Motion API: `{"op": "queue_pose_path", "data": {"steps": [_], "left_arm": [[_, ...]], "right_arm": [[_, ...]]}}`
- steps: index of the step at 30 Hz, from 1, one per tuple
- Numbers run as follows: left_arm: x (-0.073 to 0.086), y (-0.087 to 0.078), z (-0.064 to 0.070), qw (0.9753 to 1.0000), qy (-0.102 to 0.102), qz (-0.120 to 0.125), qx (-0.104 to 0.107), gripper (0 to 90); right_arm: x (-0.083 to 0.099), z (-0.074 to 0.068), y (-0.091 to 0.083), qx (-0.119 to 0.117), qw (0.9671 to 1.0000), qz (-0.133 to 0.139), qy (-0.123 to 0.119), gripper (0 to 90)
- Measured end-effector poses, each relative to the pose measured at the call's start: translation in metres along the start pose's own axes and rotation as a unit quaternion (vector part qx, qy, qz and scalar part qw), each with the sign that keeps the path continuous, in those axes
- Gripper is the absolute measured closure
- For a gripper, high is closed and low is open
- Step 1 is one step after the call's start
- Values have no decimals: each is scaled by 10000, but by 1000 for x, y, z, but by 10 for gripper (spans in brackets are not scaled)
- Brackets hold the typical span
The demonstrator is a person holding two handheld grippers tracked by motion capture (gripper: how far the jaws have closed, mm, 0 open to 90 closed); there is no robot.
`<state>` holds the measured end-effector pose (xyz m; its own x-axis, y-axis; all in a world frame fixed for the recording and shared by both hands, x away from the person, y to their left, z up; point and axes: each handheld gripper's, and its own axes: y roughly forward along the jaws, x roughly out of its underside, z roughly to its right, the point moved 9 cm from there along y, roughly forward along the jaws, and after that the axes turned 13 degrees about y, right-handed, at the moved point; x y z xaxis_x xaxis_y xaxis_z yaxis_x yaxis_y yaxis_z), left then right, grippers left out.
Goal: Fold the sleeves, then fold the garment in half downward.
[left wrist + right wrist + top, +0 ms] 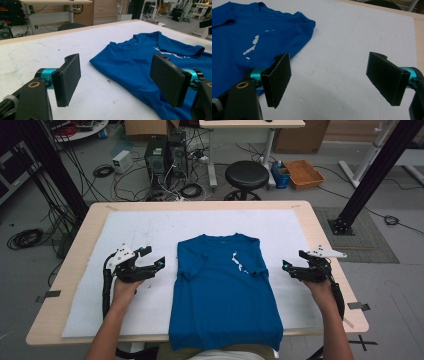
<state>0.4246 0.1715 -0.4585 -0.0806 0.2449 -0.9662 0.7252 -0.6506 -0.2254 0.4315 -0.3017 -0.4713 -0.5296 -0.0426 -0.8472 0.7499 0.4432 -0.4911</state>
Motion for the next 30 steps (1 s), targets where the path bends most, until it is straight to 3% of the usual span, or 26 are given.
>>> {"op": "queue_pose_path", "data": {"steps": [7,14,18,20,23,27,30], "left_arm": [[2,3,0,10000,-16,-39,0,247],[2,4,-10,9994,-188,-116,-262,247],[3,17,-21,9960,-466,-514,-555,248],[2,26,-23,9947,-521,-666,-582,249],[-2,43,-26,9922,-434,-1007,-596,250],[-9,66,-28,9896,-337,-1252,-626,271],[-1,84,-27,9850,-258,-1592,-622,295]], "right_arm": [[0,-1,3,20,10000,-12,-16,199],[2,-4,4,31,10000,-60,-10,199],[1,-5,4,18,10000,-13,-13,199],[1,-6,4,1,10000,-6,10,199],[1,-8,5,-27,10000,-17,-40,199],[1,-10,7,-46,10000,-55,-58,199],[2,-12,9,-65,9999,-98,-51,199]]}}
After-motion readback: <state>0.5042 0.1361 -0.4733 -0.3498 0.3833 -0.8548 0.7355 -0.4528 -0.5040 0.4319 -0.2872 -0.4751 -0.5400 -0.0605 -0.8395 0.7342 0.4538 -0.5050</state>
